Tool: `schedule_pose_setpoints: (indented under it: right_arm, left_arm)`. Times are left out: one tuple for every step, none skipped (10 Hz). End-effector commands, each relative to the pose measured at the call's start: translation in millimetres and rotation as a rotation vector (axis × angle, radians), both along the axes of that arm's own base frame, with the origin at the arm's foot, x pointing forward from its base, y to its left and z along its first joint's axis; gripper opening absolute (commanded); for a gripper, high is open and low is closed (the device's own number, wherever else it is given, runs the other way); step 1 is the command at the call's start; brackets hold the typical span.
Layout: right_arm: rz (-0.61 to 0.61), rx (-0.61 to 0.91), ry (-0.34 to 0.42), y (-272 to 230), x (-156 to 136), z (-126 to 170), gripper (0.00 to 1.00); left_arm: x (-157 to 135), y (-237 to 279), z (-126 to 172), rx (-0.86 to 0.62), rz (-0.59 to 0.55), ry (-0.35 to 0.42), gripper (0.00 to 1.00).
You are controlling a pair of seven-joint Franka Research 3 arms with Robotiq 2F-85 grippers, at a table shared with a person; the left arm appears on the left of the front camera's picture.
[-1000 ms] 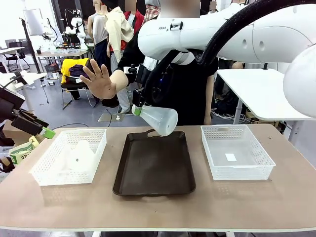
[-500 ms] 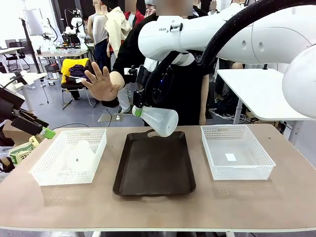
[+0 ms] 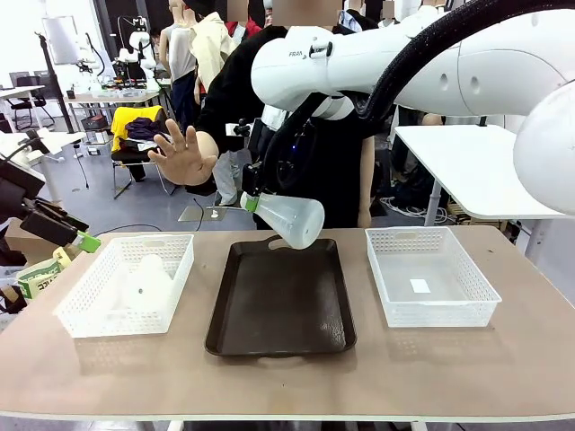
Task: Prepare the laboratory tools.
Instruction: While moving the picked Big flask to the Handle tray indicated by the person, stop as directed by the person, then place the picked Big flask upright in the Handle tray as instructed by the person.
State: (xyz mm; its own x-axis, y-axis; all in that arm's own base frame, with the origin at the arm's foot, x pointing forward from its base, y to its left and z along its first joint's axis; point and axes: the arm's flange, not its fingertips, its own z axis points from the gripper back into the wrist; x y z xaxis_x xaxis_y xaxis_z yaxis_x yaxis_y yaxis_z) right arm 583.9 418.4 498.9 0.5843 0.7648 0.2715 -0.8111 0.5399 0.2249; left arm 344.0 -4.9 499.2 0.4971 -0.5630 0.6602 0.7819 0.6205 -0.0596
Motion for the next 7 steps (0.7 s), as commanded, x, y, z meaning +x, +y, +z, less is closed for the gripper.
schedule_pose_setpoints:
  right_arm:
    - [0.001, 0.001, -0.002, 0.8, -0.5, 1.0, 0.00]
    - [0.001, 0.001, -0.002, 0.8, -0.5, 1.0, 0.00]
    - [0.001, 0.001, -0.002, 0.8, -0.5, 1.0, 0.00]
    - [0.001, 0.001, -0.002, 0.8, -0.5, 1.0, 0.00]
    - [0.001, 0.001, -0.002, 0.8, -0.5, 1.0, 0.00]
    - [0.001, 0.001, -0.002, 0.8, -0.5, 1.0, 0.00]
    - [0.001, 0.001, -0.002, 0.8, -0.5, 1.0, 0.00]
  left_arm:
    - [-0.1, 2.3, -0.7, 0.001, -0.007, -0.001, 1.00]
    - [-0.1, 2.3, -0.7, 0.001, -0.007, -0.001, 1.00]
    - [-0.1, 2.3, -0.7, 0.001, -0.007, -0.001, 1.00]
    - [-0.1, 2.3, -0.7, 0.001, -0.007, -0.001, 1.00]
    - [-0.1, 2.3, -0.7, 0.001, -0.007, -0.001, 1.00]
    - [-0.1, 2.3, -0.7, 0.001, -0.007, -0.001, 1.00]
    - [-0.1, 2.3, -0.7, 0.001, -0.007, -0.001, 1.00]
